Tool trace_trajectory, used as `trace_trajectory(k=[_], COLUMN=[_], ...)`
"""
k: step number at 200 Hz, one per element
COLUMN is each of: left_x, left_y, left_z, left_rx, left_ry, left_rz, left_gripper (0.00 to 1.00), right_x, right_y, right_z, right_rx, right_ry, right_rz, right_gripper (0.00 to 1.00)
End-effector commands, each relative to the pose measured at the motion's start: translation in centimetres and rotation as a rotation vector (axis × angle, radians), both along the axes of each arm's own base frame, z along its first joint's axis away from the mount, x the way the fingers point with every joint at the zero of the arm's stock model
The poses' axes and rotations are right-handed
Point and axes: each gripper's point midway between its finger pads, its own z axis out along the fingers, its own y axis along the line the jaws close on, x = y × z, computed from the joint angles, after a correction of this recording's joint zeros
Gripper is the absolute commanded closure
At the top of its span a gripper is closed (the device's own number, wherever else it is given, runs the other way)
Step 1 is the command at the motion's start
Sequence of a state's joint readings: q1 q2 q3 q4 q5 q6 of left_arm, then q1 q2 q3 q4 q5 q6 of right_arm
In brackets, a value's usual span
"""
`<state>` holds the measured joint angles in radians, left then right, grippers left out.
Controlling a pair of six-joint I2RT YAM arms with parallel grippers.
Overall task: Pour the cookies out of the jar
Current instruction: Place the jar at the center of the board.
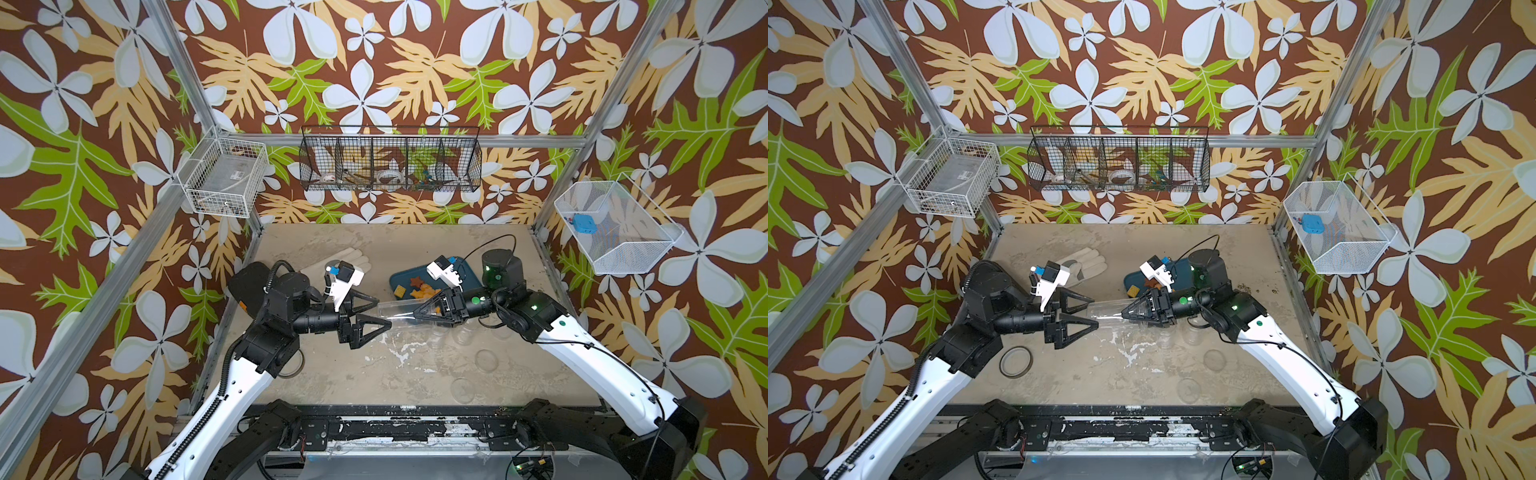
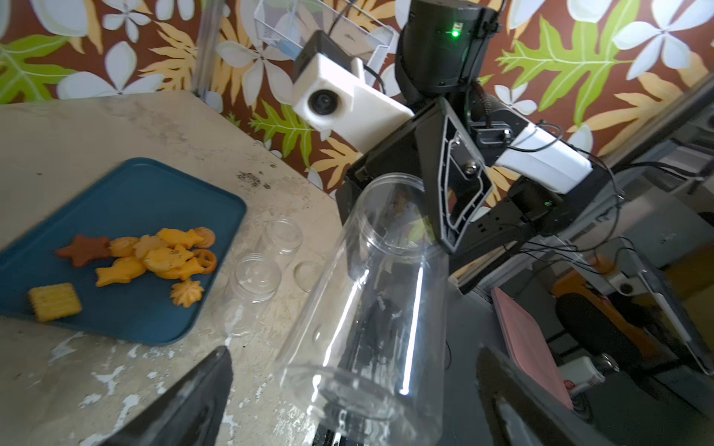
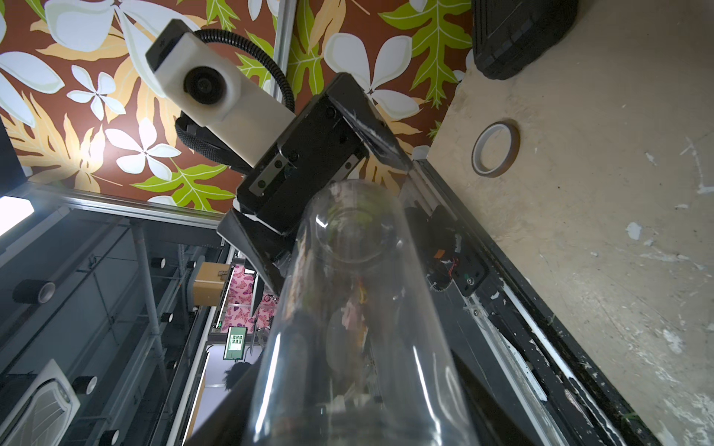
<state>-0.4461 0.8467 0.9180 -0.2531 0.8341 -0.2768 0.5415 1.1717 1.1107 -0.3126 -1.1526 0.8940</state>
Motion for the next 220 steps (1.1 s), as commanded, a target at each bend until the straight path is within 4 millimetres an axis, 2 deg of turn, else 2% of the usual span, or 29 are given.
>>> trace_trajectory(k=[1, 32, 64, 113, 144, 188, 220], left_x=[2.9, 4.1, 3.7, 3.1, 2.7, 1.9, 1.7], left_y=[2.5, 6.1, 8.7, 9.6, 10.5, 10.8, 11.2], left_z=[-0.2, 2.8, 3.8, 2.8, 2.3, 0.6, 0.5], left_rx=[0.071, -0.079, -0.161, -0.089, -0.087, -0.113, -0.116], left_ry=[-0.002, 0.034, 0.048, 0.081, 0.094, 0.156, 0.152], left_rz=[0.259, 0.537, 0.672, 0.709, 0.750, 0.753, 0.768], left_gripper=[0.00, 0.00, 0.00, 0.00, 0.00, 0.00, 0.00], right_x=[0.5, 2.8, 4.3, 4.7, 4.8, 5.1, 5.4], right_y=[-0.7, -0.9, -0.5, 1.9, 2.7, 3.3, 3.3], right_z=[-0.9, -3.3, -5.7, -11.5, -15.1, -18.8, -20.8], right_rx=[-0.047, -0.198, -0.389, -0.762, -0.950, -1.115, -1.184], right_ry=[-0.037, -0.107, -0.200, -0.367, -0.434, -0.501, -0.532], right_rz=[-0.001, -0.063, -0.067, 0.028, 0.078, 0.100, 0.120], right_gripper=[0.38, 0.42, 0.42, 0.42, 0.43, 0.43, 0.43])
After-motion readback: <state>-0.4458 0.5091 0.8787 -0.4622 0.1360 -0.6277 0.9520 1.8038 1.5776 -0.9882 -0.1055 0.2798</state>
